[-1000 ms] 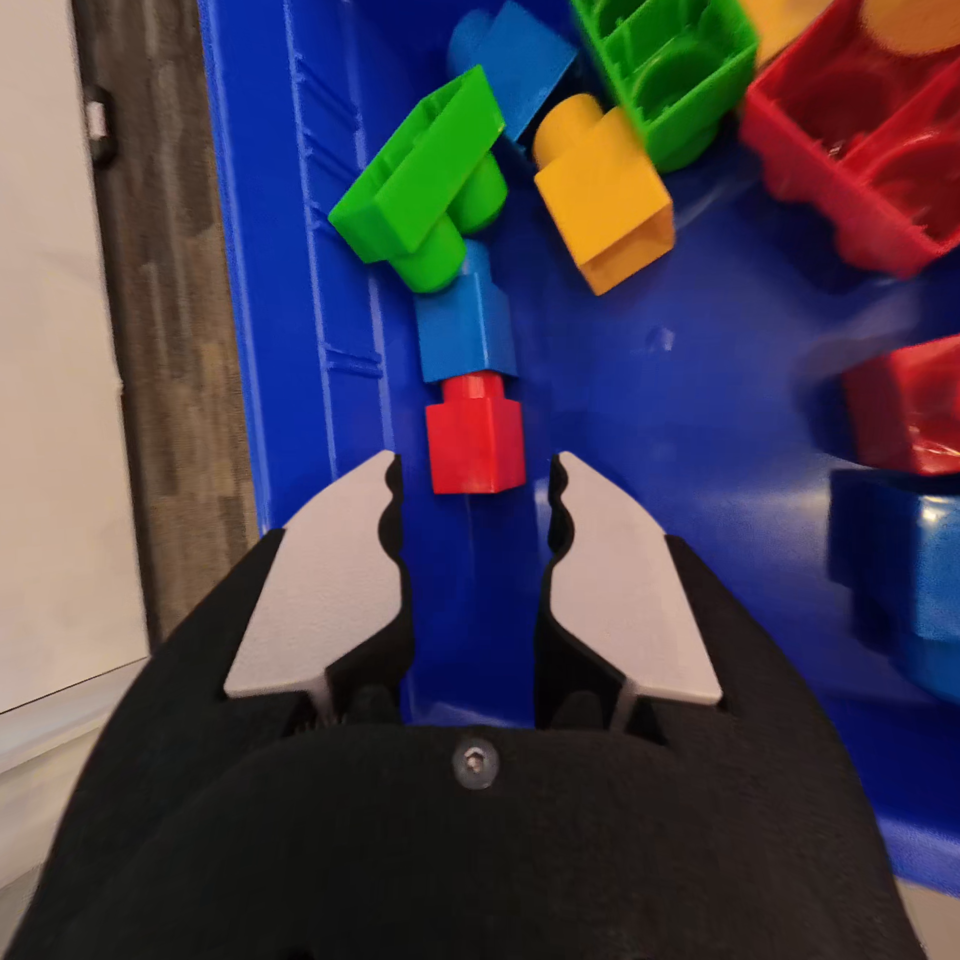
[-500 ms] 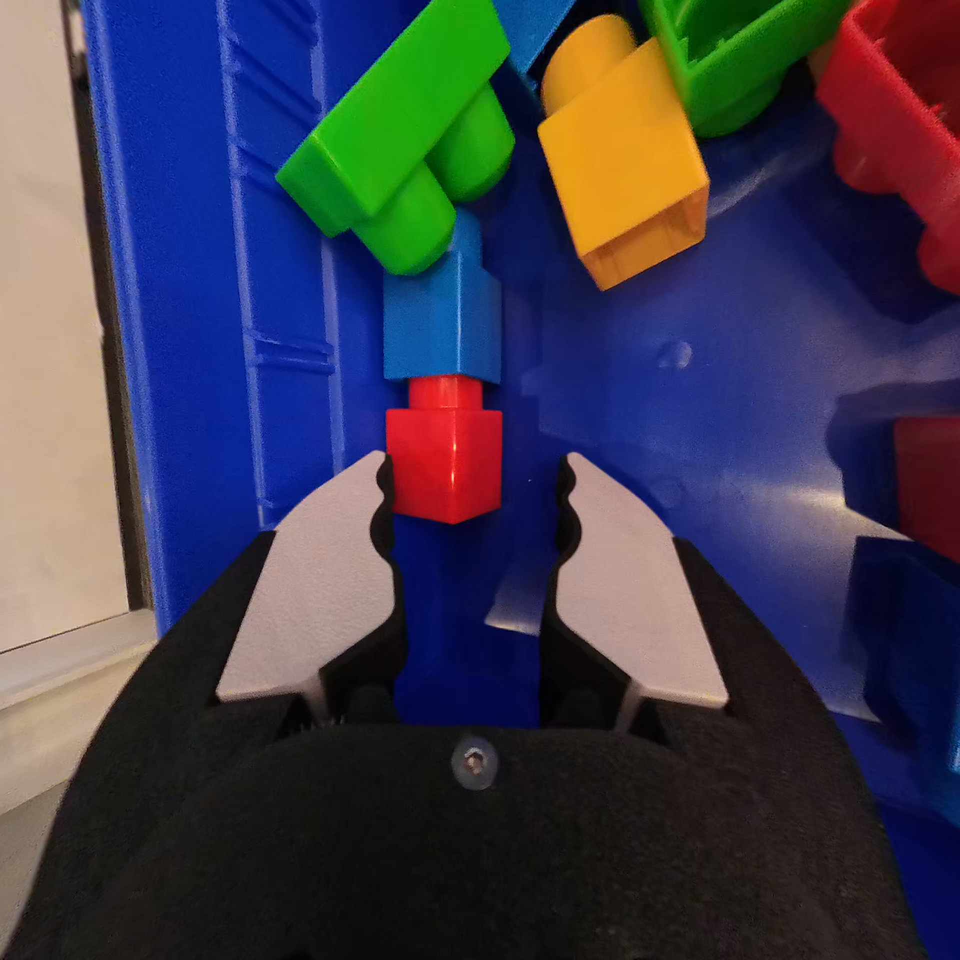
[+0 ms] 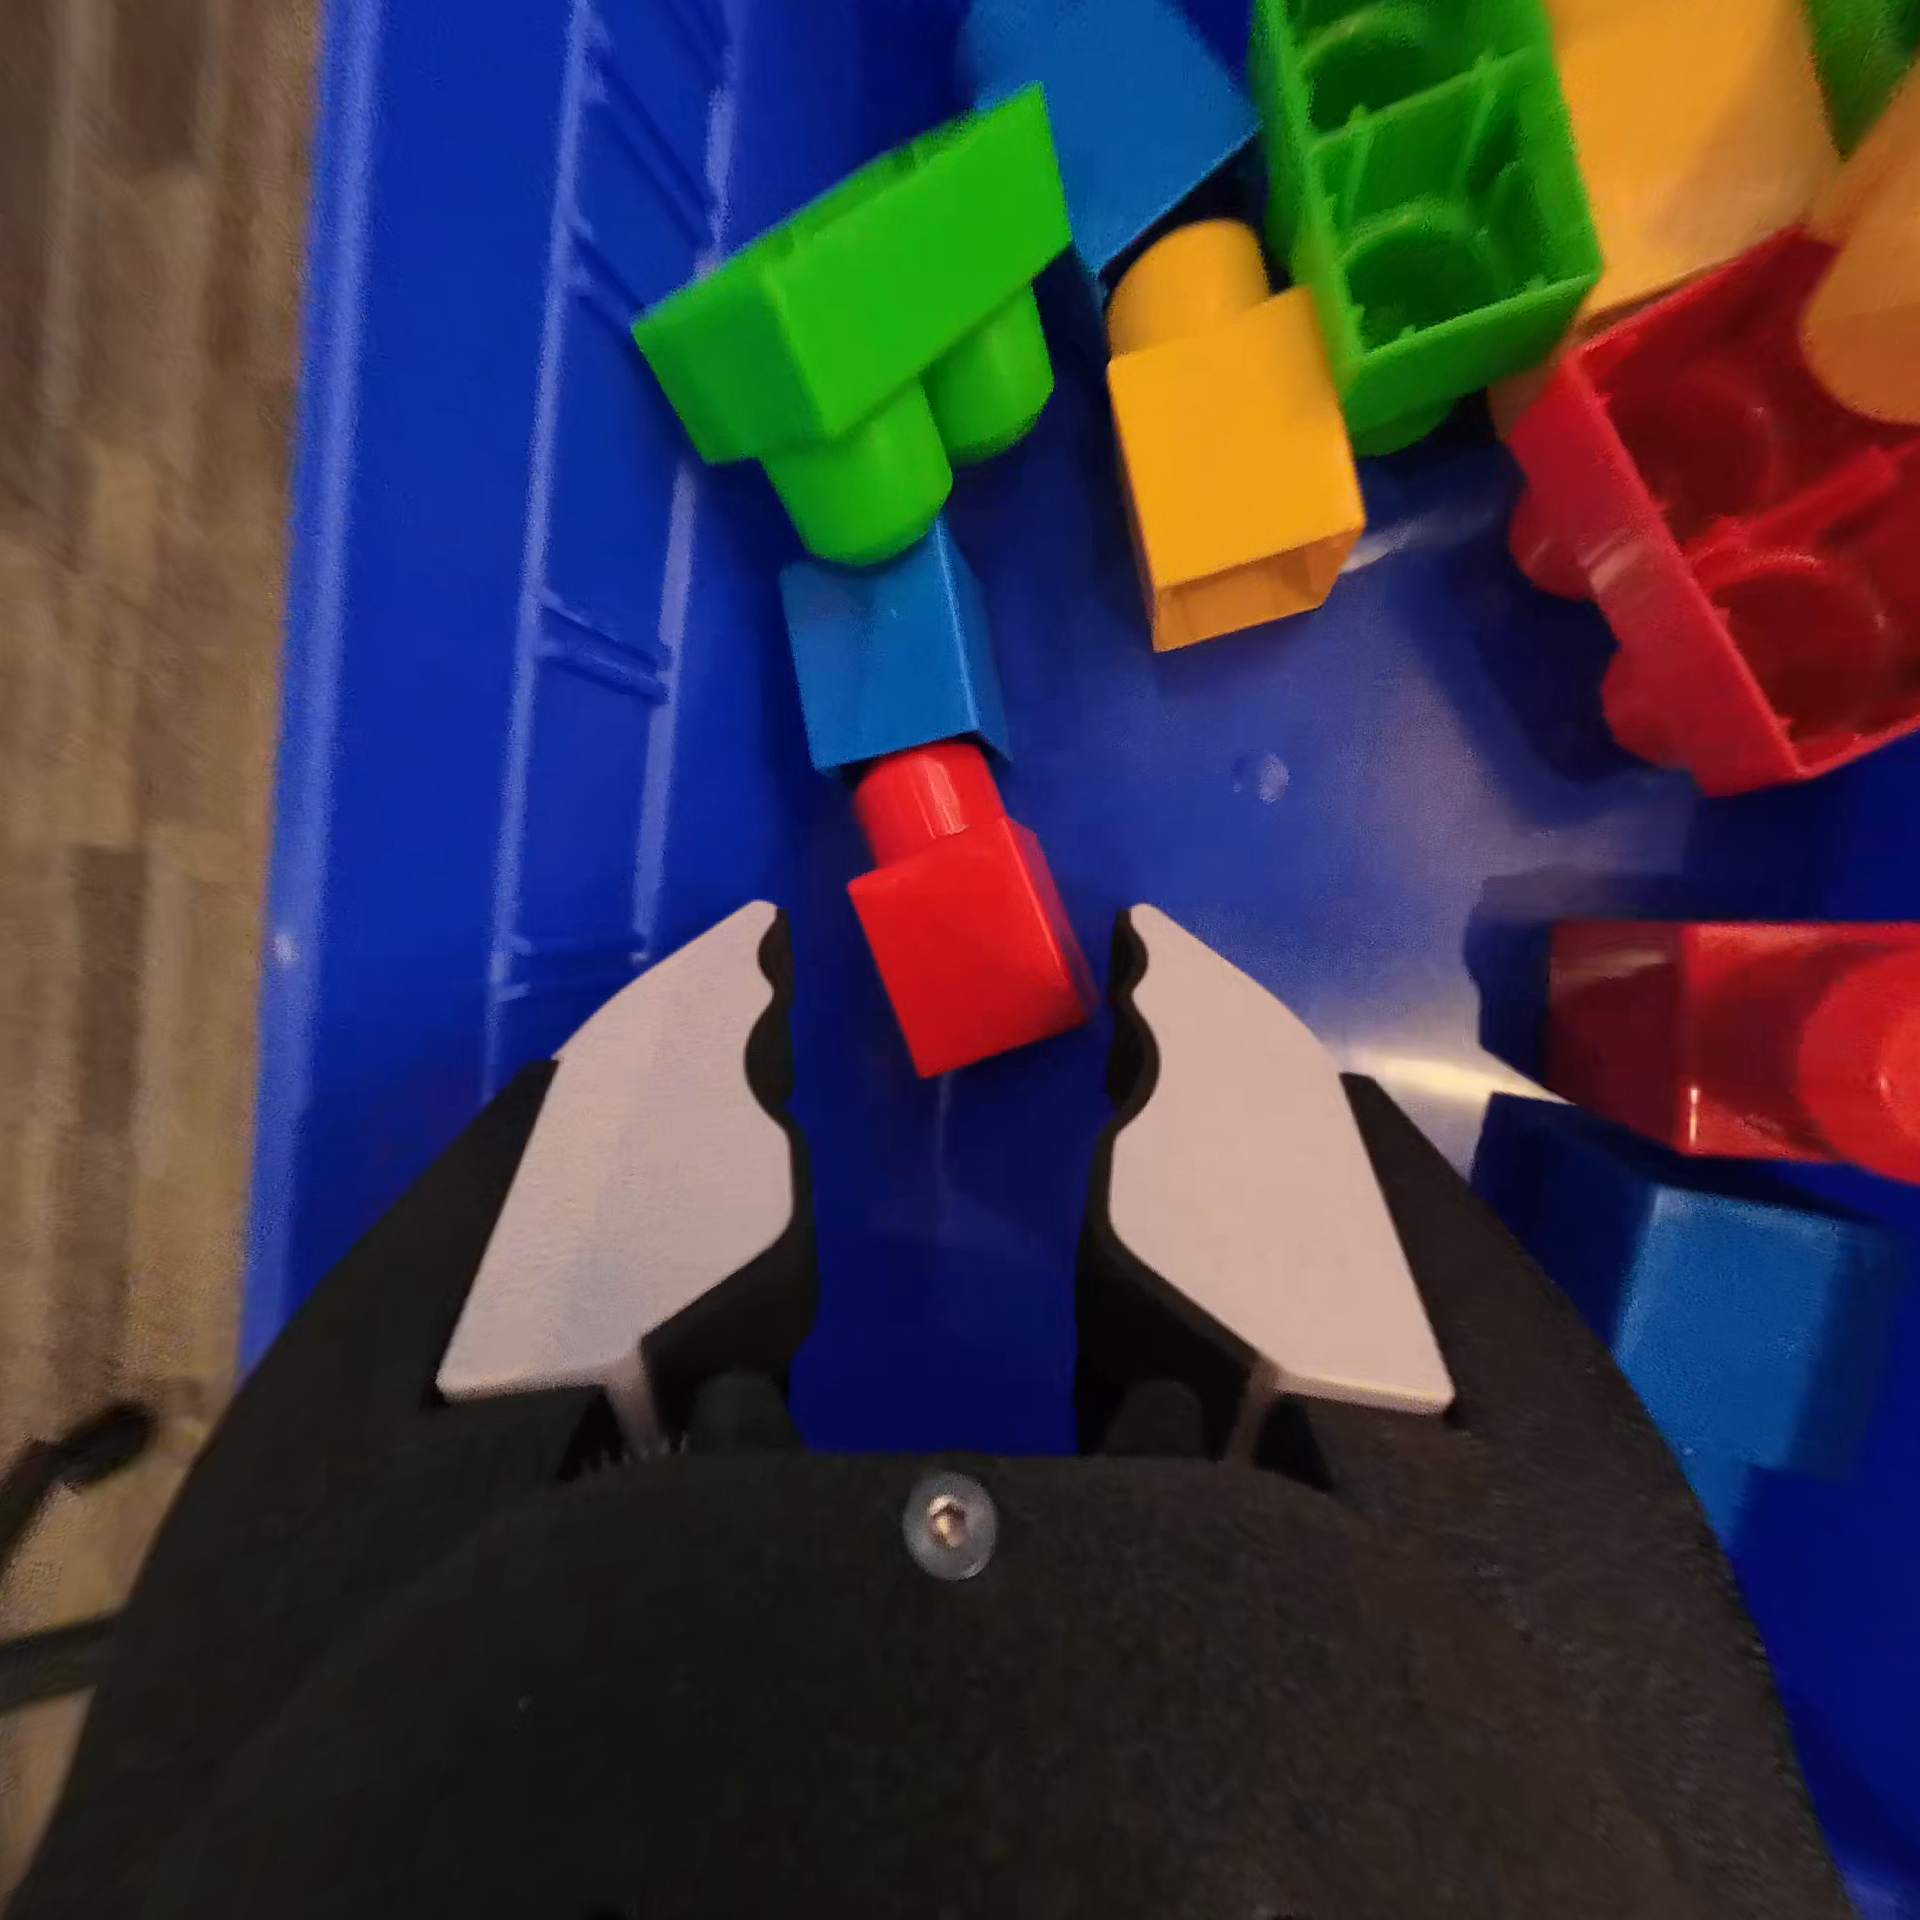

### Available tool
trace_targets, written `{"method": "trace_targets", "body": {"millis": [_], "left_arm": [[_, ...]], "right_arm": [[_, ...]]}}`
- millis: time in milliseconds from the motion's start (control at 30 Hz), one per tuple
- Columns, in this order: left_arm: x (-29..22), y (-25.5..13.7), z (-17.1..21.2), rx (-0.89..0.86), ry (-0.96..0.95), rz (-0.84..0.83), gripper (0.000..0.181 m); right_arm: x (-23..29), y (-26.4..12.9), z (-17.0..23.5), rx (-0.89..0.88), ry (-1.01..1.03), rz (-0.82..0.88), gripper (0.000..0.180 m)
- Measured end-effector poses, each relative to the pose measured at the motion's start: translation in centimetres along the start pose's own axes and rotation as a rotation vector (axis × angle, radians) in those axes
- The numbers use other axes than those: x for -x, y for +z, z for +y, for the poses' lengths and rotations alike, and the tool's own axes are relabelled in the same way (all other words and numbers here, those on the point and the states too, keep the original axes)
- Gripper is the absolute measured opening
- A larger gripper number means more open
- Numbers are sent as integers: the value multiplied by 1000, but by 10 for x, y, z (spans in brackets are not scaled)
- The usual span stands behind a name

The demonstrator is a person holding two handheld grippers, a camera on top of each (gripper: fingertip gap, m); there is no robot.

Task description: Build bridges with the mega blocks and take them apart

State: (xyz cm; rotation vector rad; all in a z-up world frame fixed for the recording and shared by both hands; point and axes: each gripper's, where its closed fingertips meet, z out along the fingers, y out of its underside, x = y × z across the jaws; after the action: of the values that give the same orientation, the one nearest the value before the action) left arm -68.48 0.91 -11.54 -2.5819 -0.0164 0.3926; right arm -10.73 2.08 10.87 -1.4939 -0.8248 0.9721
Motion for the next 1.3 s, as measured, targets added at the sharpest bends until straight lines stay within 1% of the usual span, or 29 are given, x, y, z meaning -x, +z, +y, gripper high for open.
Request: {"method": "trace_targets", "body": {"millis": [67,100,133,300,367,433,467,533,600,667,700,767,833,900,1033,1167,1300], "left_arm": [[-1,10,8,83,-55,18,59],[0,14,13,117,-66,8,55],[0,16,13,120,-79,13,41],[-8,9,3,44,-121,124,39],[-7,-8,-6,-26,-116,142,39],[-13,-35,-20,-113,-92,171,39],[-24,-53,-29,-161,-72,207,39],[-69,-95,-49,-244,2,329,39],[-134,-133,-61,-290,114,444,39],[-209,-155,-61,-305,228,523,39],[-245,-158,-56,-306,281,545,39],[-309,-151,-45,-294,383,561,39],[-353,-138,-33,-279,478,561,38],[-381,-127,-24,-263,521,579,39],[-411,-110,-12,-194,535,646,39],[-415,-106,-12,-195,526,657,39],[-418,-108,-12,-198,487,712,42]], "right_arm": [[-1,-2,1,3,-4,8,65],[-2,-3,0,1,-5,11,65],[-2,-5,-1,-3,-5,14,65],[-6,-11,-5,-33,12,15,63],[-10,-11,-2,-28,18,25,63],[-13,-10,2,-12,22,30,63],[-13,-9,2,-11,24,28,63],[-12,-6,1,-19,27,21,63],[-11,-3,1,-16,24,15,63],[-10,-2,2,-6,16,17,63],[-9,-2,3,0,12,20,63],[-8,-4,5,4,10,23,63],[-10,-8,7,6,16,29,63],[-14,-12,9,10,21,45,63],[-21,-19,8,-12,45,53,63],[-23,-21,6,-41,74,29,63],[-24,-19,8,-33,81,19,63]]}}
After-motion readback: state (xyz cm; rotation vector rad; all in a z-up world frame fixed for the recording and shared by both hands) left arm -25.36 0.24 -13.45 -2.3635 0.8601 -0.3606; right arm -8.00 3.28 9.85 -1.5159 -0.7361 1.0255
